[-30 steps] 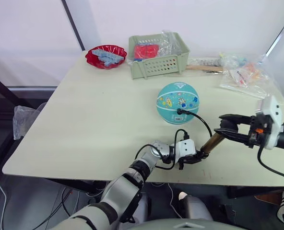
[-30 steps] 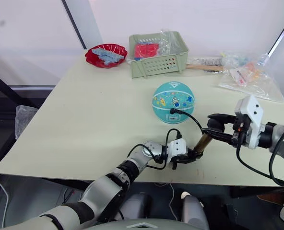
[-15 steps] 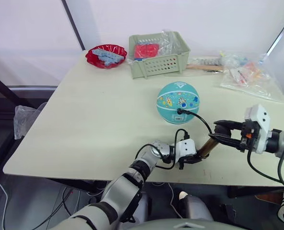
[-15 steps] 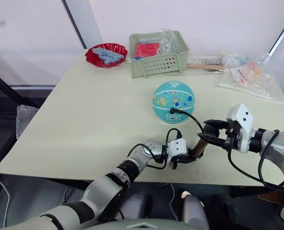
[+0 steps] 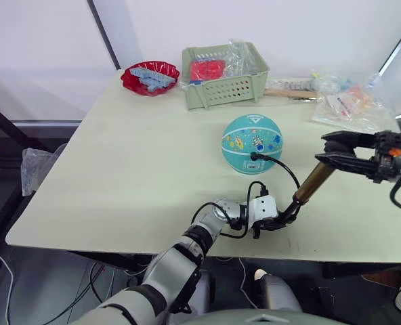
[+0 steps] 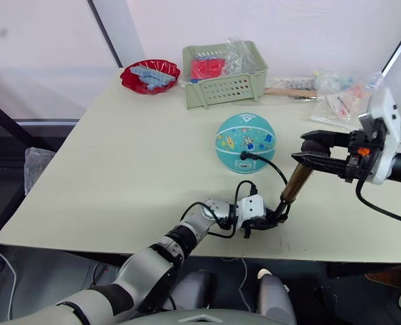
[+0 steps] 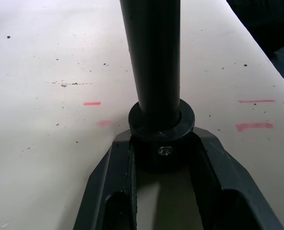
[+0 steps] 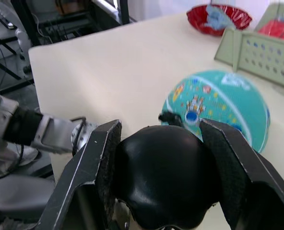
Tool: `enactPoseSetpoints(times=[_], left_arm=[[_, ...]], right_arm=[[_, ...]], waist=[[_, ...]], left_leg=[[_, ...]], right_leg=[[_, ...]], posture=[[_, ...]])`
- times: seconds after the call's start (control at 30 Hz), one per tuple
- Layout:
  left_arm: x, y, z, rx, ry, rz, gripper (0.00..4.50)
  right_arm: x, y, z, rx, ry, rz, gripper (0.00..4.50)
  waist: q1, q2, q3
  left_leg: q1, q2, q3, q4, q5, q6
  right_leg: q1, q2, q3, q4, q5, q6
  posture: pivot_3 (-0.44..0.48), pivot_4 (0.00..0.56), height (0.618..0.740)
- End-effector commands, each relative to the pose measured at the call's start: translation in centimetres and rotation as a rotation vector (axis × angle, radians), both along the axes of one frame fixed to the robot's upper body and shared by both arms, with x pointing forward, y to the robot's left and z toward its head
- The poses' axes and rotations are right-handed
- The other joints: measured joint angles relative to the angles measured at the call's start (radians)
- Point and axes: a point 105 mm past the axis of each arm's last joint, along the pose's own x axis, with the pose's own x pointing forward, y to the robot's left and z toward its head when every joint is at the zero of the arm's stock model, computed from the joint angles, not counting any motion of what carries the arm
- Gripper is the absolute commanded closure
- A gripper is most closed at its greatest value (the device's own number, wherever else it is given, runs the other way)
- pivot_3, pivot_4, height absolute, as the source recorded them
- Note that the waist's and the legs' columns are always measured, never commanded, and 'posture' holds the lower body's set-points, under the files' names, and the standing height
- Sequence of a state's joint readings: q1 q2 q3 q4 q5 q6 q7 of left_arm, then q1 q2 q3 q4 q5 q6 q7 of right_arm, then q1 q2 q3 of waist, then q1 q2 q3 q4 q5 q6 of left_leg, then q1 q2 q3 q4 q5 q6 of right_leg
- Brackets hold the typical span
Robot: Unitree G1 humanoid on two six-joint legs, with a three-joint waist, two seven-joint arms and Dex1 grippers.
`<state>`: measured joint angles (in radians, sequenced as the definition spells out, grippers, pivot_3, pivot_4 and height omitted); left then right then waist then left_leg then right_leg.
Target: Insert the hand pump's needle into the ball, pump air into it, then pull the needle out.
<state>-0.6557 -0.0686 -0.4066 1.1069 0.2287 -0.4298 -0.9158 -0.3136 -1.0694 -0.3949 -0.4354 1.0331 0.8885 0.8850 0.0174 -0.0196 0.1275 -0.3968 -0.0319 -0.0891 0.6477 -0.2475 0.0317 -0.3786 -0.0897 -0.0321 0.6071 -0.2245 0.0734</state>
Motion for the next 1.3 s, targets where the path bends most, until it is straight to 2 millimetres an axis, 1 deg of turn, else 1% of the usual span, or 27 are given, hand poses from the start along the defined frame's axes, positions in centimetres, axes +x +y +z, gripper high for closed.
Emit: enactPoseSetpoints(times=[0.03, 0.1, 0.2, 0.3, 0.33, 0.43, 0.57, 0.67, 0.77, 0.83, 0.93, 1.1, 1.2, 1.3], left_arm=[[-4.1, 5.3, -7.7, 0.306, 0.216, 0.002, 3.40], [-4.1, 5.3, -7.7, 0.306, 0.216, 0.002, 3.40], [-4.1, 5.3, -7.7, 0.306, 0.215, 0.000, 3.40], [-4.1, 5.2, -7.6, 0.306, 0.213, 0.000, 3.40], [-4.1, 5.2, -7.6, 0.306, 0.213, 0.000, 3.40], [-4.0, 5.3, -7.6, 0.306, 0.212, 0.001, 3.40], [-3.9, 5.3, -7.6, 0.306, 0.212, 0.003, 3.40], [-3.9, 5.3, -7.5, 0.307, 0.211, 0.004, 3.40], [-3.9, 5.4, -7.6, 0.308, 0.211, 0.005, 3.40], [-3.9, 5.4, -7.6, 0.308, 0.210, 0.005, 3.40], [-3.9, 5.4, -7.6, 0.309, 0.210, 0.005, 3.40], [-3.9, 5.4, -7.6, 0.309, 0.210, 0.005, 3.40], [-3.9, 5.4, -7.6, 0.309, 0.210, 0.003, 3.40], [-3.9, 5.4, -7.5, 0.308, 0.209, 0.003, 3.40]], right_arm=[[-0.6, -1.2, 5.7, 0.034, -0.186, -0.051, 2.41], [-0.6, -1.5, 6.5, 0.036, -0.189, -0.063, 2.41], [-0.6, -1.6, 7.0, 0.038, -0.187, -0.070, 2.41], [-0.5, -1.8, 6.8, 0.037, -0.177, -0.075, 2.41], [-0.5, -1.8, 6.4, 0.030, -0.164, -0.077, 2.41], [-0.1, -1.7, 4.3, -0.005, -0.111, -0.081, 2.41], [0.4, -1.3, 0.1, -0.067, -0.031, -0.093, 2.41], [0.7, -1.2, -1.8, -0.090, -0.007, -0.103, 2.41], [0.7, -1.0, -4.3, -0.112, 0.031, -0.104, 2.41], [0.7, -0.9, -5.2, -0.121, 0.040, -0.105, 2.41], [0.6, -0.5, -7.1, -0.110, 0.066, -0.106, 2.41], [0.5, -0.4, -10.4, -0.148, 0.085, -0.123, 2.41], [0.2, 0.0, -11.5, -0.155, 0.084, -0.115, 2.41], [0.3, 0.1, -11.1, -0.139, 0.070, -0.114, 2.41]], waist=[[0.000, 0.001, 0.001], [0.000, 0.001, 0.001], [0.000, 0.000, 0.002], [0.000, 0.001, 0.002], [0.000, 0.000, 0.002], [0.000, 0.000, 0.001], [-0.001, -0.004, -0.003], [-0.003, -0.006, -0.005], [-0.003, -0.009, -0.007], [-0.003, -0.010, -0.008], [-0.003, -0.010, -0.008], [-0.002, -0.012, -0.009], [-0.002, -0.012, -0.009], [-0.002, -0.012, -0.009]], left_leg=[[0.000, 0.000, 0.000, 0.000, 0.000, 0.000], [0.000, 0.000, 0.000, 0.000, 0.000, 0.000], [-0.001, 0.000, 0.000, 0.000, 0.000, 0.000], [-0.001, 0.000, 0.000, 0.000, 0.000, 0.000], [-0.001, 0.000, 0.000, 0.000, 0.000, 0.000], [-0.001, 0.000, 0.000, 0.000, 0.000, 0.000], [0.000, 0.000, 0.000, 0.000, 0.000, 0.000], [0.000, -0.002, 0.003, 0.000, 0.000, 0.000], [0.001, -0.002, 0.003, 0.000, 0.000, 0.000], [0.001, -0.002, 0.003, 0.000, 0.000, 0.000], [0.002, -0.002, 0.005, 0.000, -0.001, 0.001], [0.002, -0.002, 0.006, 0.000, -0.001, 0.001], [0.003, -0.001, 0.009, 0.000, -0.001, 0.001], [0.005, -0.001, 0.015, -0.001, -0.003, 0.002]], right_leg=[[0.000, 0.000, 0.000, 0.000, 0.000, 0.000], [0.000, -0.001, 0.000, 0.000, -0.001, -0.002], [-0.001, -0.004, 0.000, 0.000, -0.002, -0.003], [-0.001, -0.004, 0.000, 0.000, -0.002, -0.003], [-0.001, -0.004, 0.000, 0.000, -0.002, -0.003], [-0.001, -0.004, 0.000, 0.000, -0.002, -0.003], [0.000, -0.002, 0.000, 0.000, 0.000, 0.001], [0.000, -0.002, 0.002, 0.000, 0.000, 0.001], [0.000, -0.003, 0.003, 0.000, 0.000, 0.001], [0.000, -0.006, 0.004, 0.000, 0.000, 0.002], [0.000, -0.006, 0.005, 0.000, -0.001, 0.003], [-0.001, -0.006, 0.007, 0.000, 0.000, 0.003], [-0.001, -0.004, 0.011, 0.001, 0.000, 0.003], [-0.002, 0.000, 0.019, 0.001, 0.000, 0.003]], posture=[[0.000, 0.150, 0.737], [0.000, 0.150, 0.737], [0.000, 0.150, 0.737], [0.000, 0.150, 0.737], [0.000, 0.150, 0.737], [0.000, 0.150, 0.737], [0.000, 0.150, 0.737], [0.000, 0.150, 0.737], [0.000, 0.150, 0.737], [0.000, 0.150, 0.737], [0.000, 0.150, 0.737], [0.000, 0.150, 0.737], [0.000, 0.150, 0.737], [0.000, 0.150, 0.737]])
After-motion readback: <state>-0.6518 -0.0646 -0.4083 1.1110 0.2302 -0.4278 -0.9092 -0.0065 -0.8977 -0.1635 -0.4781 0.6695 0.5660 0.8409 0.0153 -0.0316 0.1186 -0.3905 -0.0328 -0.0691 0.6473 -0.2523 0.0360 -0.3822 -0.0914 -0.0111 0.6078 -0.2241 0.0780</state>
